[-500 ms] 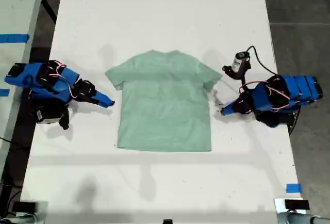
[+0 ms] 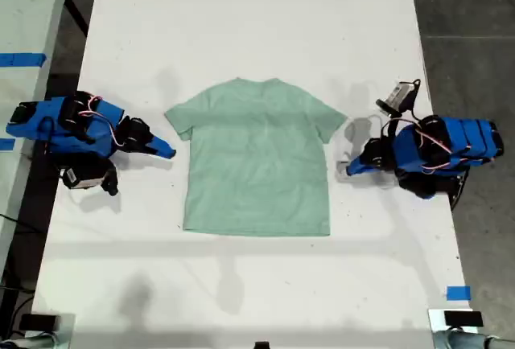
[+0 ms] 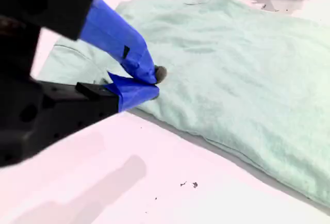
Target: Fold tshirt
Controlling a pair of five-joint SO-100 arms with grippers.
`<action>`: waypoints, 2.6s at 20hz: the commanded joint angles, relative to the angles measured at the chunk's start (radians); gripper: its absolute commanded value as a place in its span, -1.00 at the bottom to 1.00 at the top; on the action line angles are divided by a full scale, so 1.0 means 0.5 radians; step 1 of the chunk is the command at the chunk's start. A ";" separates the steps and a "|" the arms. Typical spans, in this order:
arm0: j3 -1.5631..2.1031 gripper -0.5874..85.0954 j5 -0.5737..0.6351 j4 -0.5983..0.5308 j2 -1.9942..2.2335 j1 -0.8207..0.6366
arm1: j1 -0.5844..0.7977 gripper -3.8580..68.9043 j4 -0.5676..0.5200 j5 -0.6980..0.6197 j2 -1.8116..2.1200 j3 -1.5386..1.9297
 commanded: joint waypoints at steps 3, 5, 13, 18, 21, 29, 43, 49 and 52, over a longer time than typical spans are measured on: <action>-0.025 -0.98 -0.153 -0.037 0.199 -0.098 | -0.006 -0.93 0.015 -0.025 0.040 -0.114; -0.175 -0.98 -0.132 0.000 0.166 -0.160 | 0.071 -0.92 0.021 -0.172 0.009 -0.273; -1.712 -0.98 0.644 0.414 -1.540 -0.746 | 0.684 -0.92 0.227 -1.009 -1.433 -1.675; -2.476 -0.98 1.243 0.709 -2.332 -1.215 | 1.000 -0.92 0.561 -1.414 -2.129 -2.473; -2.819 -0.98 1.466 0.810 -2.694 -1.374 | 1.172 -0.93 0.715 -1.620 -2.430 -2.816; -2.804 -0.97 1.583 0.862 -2.865 -1.442 | 1.402 -0.74 0.798 -1.945 -2.835 -3.117; -2.620 -0.92 1.516 0.785 -2.807 -1.341 | 1.779 0.01 -0.325 -2.513 -2.942 -1.868; -2.632 -0.92 1.473 0.776 -2.813 -1.304 | 1.807 -0.05 -0.488 -2.571 -3.593 -1.976; -2.635 -0.92 1.457 0.776 -2.816 -1.282 | 1.804 -0.12 -0.420 -2.620 -3.737 -2.105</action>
